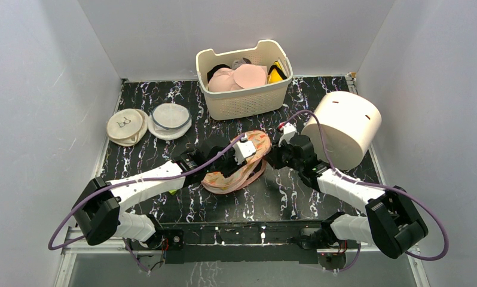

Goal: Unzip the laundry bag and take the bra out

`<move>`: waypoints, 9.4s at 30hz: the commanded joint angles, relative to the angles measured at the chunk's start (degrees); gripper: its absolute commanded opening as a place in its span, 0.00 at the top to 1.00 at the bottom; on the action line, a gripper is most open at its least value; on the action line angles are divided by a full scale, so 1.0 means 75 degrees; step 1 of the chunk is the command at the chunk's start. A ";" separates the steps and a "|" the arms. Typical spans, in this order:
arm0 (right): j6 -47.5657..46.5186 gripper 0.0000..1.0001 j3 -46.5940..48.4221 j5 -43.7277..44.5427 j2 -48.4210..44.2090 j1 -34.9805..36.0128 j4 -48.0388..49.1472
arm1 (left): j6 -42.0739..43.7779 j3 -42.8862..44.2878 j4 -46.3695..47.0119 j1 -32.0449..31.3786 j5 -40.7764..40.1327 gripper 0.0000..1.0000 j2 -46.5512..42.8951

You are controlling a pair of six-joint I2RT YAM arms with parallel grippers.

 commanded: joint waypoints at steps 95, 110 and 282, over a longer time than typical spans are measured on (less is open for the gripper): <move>-0.0372 1.00 0.0620 -0.0463 -0.0945 0.0976 -0.0583 | -0.0186 0.0211 0.0123 -0.0018 0.1052 1.00 -0.0062; -0.0354 1.00 0.0302 -0.2011 -0.0630 -0.1136 -0.0652 | 0.0084 -0.0261 0.0583 -0.0018 0.1098 1.00 -0.1000; 0.0525 0.89 0.1198 0.7221 -0.0567 0.0693 -0.2201 | -0.1470 -0.1269 0.2263 0.3023 -0.5284 0.02 -0.3176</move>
